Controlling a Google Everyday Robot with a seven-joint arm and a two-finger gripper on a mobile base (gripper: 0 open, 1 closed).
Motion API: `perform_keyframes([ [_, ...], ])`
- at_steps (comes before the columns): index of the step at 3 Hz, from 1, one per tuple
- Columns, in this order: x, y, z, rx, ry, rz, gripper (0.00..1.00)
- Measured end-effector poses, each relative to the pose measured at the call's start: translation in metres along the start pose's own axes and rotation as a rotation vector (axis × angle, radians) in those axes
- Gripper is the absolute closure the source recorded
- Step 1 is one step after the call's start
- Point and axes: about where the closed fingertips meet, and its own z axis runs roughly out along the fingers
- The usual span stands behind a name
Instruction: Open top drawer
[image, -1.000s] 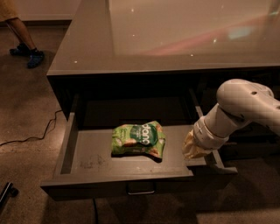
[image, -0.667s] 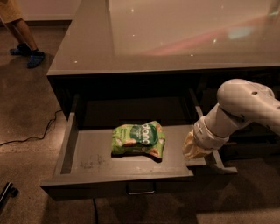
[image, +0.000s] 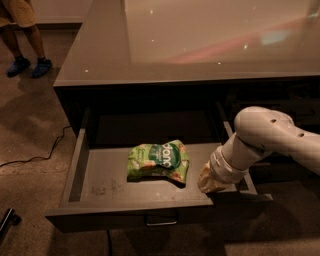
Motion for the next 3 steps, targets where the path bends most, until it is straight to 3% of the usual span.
perform_keyframes([
  [3,0.0012,0.0140,-0.0047,-0.002,0.044,0.003,1.00],
])
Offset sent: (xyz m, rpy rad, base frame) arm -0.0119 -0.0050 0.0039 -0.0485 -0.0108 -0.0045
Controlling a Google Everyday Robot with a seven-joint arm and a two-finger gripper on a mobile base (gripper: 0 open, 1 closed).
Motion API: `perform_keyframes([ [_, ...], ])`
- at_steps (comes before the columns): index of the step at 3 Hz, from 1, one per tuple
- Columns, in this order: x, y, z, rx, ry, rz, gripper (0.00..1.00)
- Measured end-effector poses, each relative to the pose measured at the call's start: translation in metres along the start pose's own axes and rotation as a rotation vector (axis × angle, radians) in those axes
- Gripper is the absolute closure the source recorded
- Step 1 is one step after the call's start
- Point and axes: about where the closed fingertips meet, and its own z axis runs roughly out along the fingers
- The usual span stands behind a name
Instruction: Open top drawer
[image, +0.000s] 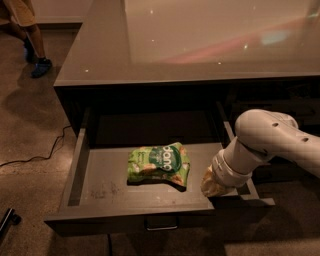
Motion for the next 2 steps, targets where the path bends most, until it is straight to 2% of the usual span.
perform_keyframes([
  [1,0.0017,0.0079,-0.0036,-0.006,0.014,-0.001,1.00],
  [2,0.0017,0.0079,-0.0037,-0.006,0.014,-0.001,0.82],
])
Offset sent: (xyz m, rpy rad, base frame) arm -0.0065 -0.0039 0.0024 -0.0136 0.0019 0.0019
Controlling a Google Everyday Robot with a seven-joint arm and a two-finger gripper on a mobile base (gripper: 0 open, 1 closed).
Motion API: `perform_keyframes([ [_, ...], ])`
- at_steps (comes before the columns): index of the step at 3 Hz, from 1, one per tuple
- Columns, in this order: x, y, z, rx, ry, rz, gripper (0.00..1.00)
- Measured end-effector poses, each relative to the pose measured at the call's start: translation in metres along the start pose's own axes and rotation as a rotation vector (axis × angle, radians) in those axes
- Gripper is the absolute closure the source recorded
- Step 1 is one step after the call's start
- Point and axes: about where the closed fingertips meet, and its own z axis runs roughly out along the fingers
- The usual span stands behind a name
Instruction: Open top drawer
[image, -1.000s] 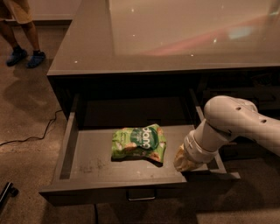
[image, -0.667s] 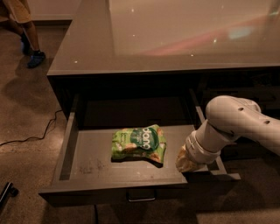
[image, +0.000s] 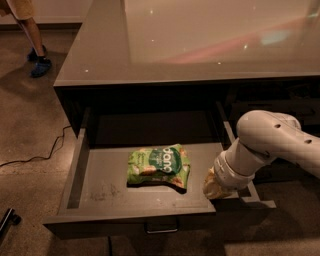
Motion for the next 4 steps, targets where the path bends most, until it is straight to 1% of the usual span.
perform_keyframes([
  [1,0.0000,0.0000,0.0000,0.000,0.000,0.000,0.50],
  [3,0.0000,0.0000,0.0001,0.000,0.000,0.000,0.04],
  [4,0.0000,0.0001,0.0001,0.000,0.000,0.000,0.00],
])
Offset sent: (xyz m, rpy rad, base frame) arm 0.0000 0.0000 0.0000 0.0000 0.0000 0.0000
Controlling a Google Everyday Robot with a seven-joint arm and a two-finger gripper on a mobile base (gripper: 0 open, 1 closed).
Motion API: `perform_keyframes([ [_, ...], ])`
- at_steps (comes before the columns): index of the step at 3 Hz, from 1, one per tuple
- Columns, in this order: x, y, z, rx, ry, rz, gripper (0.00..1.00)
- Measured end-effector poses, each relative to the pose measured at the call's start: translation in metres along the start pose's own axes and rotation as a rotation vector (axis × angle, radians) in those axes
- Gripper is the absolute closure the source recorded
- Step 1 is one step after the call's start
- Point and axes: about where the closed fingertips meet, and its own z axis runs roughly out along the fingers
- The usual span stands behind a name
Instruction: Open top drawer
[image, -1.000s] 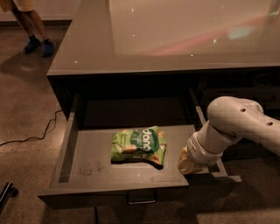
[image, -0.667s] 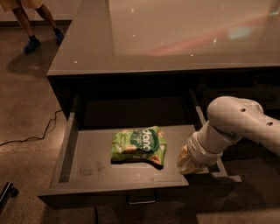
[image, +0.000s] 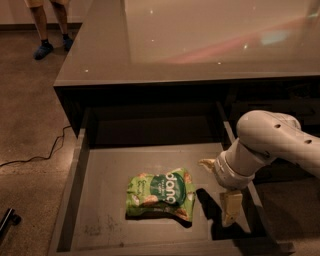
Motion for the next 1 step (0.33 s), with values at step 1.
perform_keyframes([
  [1,0.0000,0.0000,0.0000,0.000,0.000,0.000,0.00],
])
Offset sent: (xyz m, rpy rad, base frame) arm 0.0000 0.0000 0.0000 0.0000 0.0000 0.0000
